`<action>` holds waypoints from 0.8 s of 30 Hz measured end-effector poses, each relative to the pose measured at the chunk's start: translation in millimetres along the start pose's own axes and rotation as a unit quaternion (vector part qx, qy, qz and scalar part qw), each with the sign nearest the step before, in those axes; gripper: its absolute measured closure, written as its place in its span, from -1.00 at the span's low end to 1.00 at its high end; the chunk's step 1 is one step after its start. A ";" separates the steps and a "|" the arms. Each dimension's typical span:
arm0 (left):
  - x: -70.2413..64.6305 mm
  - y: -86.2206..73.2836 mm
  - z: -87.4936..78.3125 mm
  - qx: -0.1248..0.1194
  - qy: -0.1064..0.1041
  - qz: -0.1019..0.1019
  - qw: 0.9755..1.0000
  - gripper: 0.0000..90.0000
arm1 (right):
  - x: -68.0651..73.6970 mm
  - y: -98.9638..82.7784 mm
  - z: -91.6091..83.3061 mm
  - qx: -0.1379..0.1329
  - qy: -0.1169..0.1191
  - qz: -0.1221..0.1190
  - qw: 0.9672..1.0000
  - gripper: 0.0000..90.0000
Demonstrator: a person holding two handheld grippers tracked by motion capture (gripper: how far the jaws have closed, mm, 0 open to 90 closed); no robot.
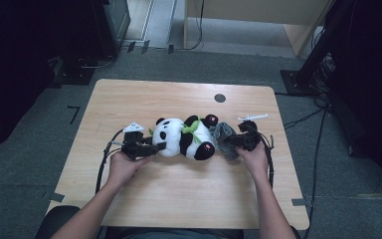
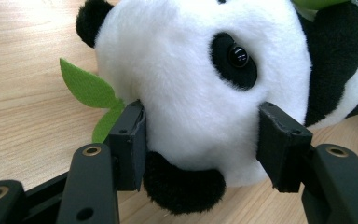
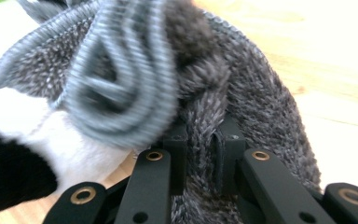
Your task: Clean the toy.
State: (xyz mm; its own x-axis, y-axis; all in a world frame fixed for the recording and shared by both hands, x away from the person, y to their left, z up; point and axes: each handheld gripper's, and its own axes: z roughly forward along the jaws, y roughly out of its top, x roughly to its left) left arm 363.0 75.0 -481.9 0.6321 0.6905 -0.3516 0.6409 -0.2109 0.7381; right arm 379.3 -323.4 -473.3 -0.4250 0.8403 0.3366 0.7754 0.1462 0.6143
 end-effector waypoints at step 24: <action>-2.5 -0.1 0.8 0.001 0.007 0.000 1.000 -0.08 | 113.1 10.5 -75.0 -0.052 0.092 -0.121 0.987 0.75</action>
State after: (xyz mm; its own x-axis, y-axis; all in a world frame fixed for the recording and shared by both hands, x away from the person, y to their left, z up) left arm 361.7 72.8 -481.6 0.6258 0.7001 -0.3439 0.6420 -0.2120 0.7368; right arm 304.3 -266.0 -375.2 -0.6764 0.6771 0.2898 0.5935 0.2682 0.7588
